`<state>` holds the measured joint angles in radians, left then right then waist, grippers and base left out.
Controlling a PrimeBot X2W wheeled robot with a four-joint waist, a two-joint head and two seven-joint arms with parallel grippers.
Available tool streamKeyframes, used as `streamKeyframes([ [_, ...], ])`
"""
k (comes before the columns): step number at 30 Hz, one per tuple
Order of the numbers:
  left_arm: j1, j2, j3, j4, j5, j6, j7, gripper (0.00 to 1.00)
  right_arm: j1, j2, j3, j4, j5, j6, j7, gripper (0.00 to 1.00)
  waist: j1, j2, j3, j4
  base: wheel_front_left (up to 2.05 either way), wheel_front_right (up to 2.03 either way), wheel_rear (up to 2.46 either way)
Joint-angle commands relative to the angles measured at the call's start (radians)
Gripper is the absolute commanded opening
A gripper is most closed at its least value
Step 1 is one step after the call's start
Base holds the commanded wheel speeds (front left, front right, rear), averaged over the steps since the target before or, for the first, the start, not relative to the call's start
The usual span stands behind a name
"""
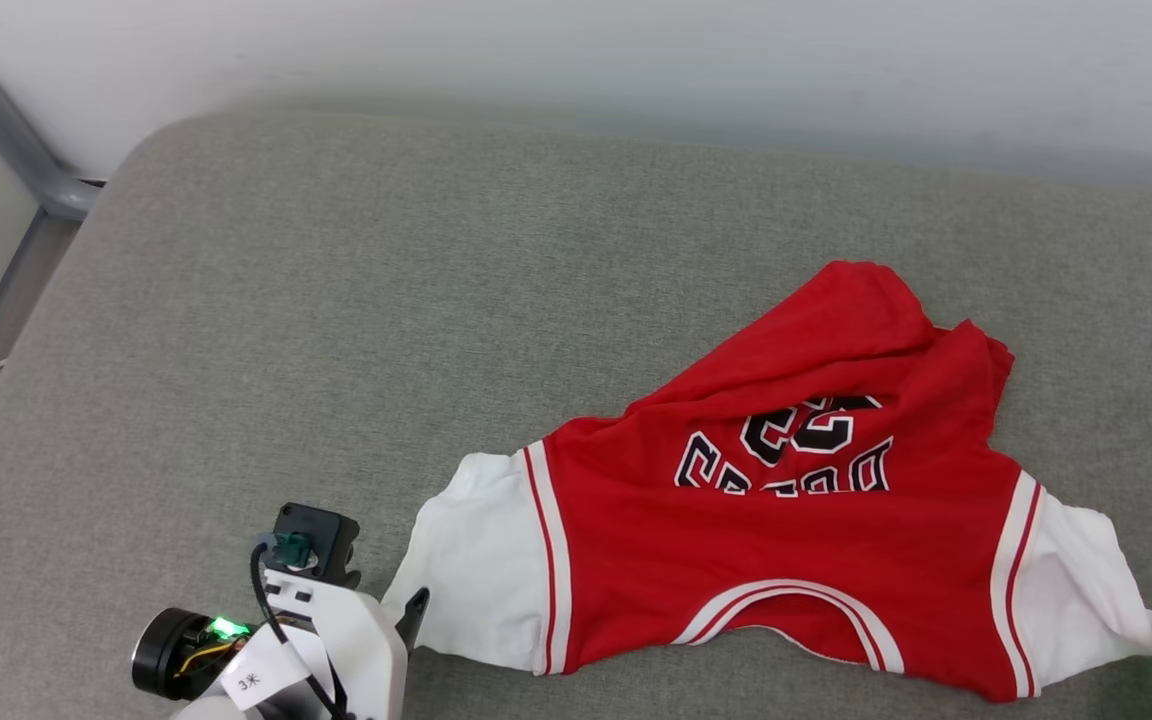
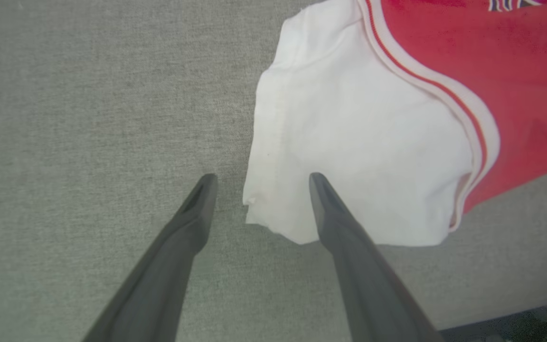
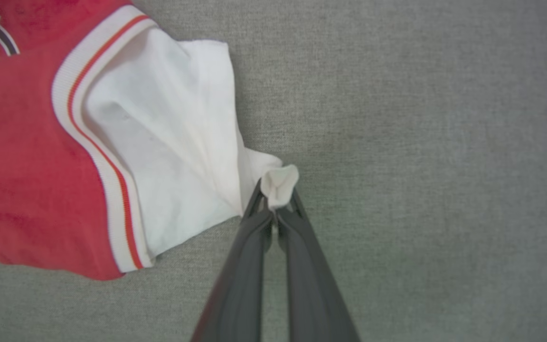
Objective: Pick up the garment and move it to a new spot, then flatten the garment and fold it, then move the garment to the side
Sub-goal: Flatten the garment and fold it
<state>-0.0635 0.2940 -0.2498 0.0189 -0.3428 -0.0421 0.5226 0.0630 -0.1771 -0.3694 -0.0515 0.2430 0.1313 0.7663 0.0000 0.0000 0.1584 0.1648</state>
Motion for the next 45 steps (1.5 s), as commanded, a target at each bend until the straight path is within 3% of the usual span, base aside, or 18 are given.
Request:
streamKeyframes([
  [1, 0.019, 0.018, -0.008, -0.029, 0.01, 0.014, 0.054, 1.0, -0.008, 0.005, 0.008, -0.012, -0.007, -0.001, 0.005, 0.0, 0.0, 0.0, 0.008, -0.012, 0.0, 0.0, 0.0],
  [6, 0.034, 0.029, -0.021, -0.063, 0.021, 0.04, 0.124, 1.0, -0.022, 0.005, 0.021, -0.033, -0.008, -0.001, 0.01, 0.0, 0.0, 0.0, 0.03, -0.028, 0.0, 0.0, 0.0],
  [23, -0.016, 0.018, -0.039, 0.094, 0.023, 0.05, 0.121, 1.0, -0.059, 0.005, 0.036, -0.074, -0.009, -0.001, 0.027, 0.0, 0.0, 0.0, 0.101, -0.046, 0.0, 0.0, 0.0],
  [24, -0.018, 0.014, -0.045, 0.106, 0.018, 0.046, 0.129, 0.77, -0.061, 0.005, 0.036, -0.076, -0.01, -0.001, 0.028, 0.0, 0.0, 0.0, 0.103, -0.046, 0.0, 0.0, 0.0],
  [25, -0.017, 0.009, -0.052, 0.115, 0.013, 0.038, 0.133, 0.29, -0.062, 0.005, 0.036, -0.077, -0.01, -0.001, 0.029, 0.0, 0.0, 0.0, 0.103, -0.045, 0.0, 0.0, 0.0],
  [26, -0.017, 0.005, -0.055, 0.12, 0.006, 0.035, 0.131, 0.0, -0.063, 0.005, 0.037, -0.077, -0.01, -0.001, 0.031, 0.0, 0.0, 0.0, 0.103, -0.044, 0.0, 0.0, 0.0],
  [34, -0.038, 0.014, -0.041, 0.112, 0.006, 0.03, 0.07, 0.0, -0.053, -0.01, 0.023, -0.087, 0.012, -0.001, 0.028, 0.0, 0.0, 0.0, 0.062, -0.029, 0.0, 0.0, 0.0],
  [45, -0.072, 0.067, 0.007, -0.079, 0.02, 0.045, 0.01, 0.0, -0.124, -0.04, -0.032, -0.148, 0.099, -0.001, -0.009, 0.0, 0.0, 0.0, -0.046, -0.026, 0.0, 0.0, 0.0],
])
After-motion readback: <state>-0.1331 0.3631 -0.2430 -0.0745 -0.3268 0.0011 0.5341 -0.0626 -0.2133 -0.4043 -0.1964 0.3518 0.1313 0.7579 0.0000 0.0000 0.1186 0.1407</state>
